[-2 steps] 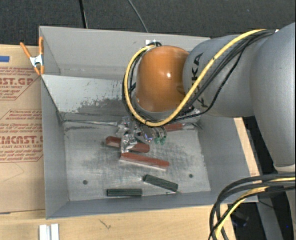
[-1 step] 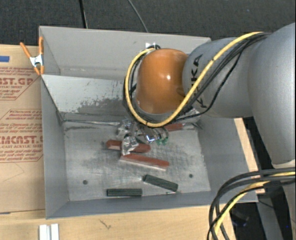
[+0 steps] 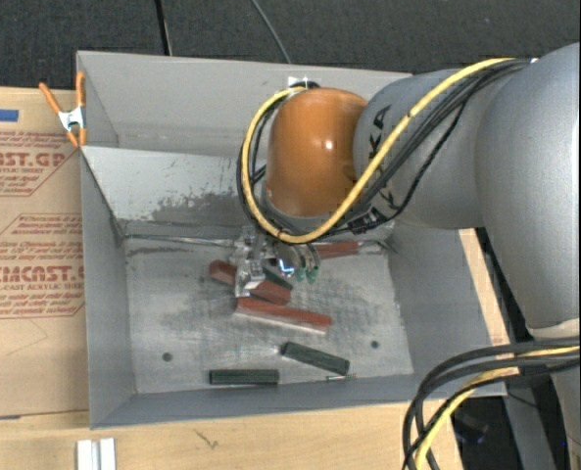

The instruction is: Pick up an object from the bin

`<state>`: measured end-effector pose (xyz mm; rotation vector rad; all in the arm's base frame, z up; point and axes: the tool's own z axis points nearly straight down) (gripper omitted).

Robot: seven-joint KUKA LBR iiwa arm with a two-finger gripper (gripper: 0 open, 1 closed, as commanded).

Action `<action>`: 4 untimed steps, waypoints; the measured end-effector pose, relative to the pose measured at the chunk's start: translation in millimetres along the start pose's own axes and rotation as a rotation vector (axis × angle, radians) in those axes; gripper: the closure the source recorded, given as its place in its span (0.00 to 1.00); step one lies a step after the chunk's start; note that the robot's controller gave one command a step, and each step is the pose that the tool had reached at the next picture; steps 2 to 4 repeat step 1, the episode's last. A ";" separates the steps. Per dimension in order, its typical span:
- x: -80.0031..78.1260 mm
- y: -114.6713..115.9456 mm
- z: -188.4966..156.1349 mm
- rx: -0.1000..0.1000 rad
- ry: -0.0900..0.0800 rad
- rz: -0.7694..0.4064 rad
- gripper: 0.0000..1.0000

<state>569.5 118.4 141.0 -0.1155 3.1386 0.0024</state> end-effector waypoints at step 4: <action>1.1 1.8 -80.7 0.000 -0.001 -0.183 1.00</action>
Offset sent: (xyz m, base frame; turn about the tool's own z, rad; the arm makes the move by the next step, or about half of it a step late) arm 0.0000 0.0000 0.0000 0.0000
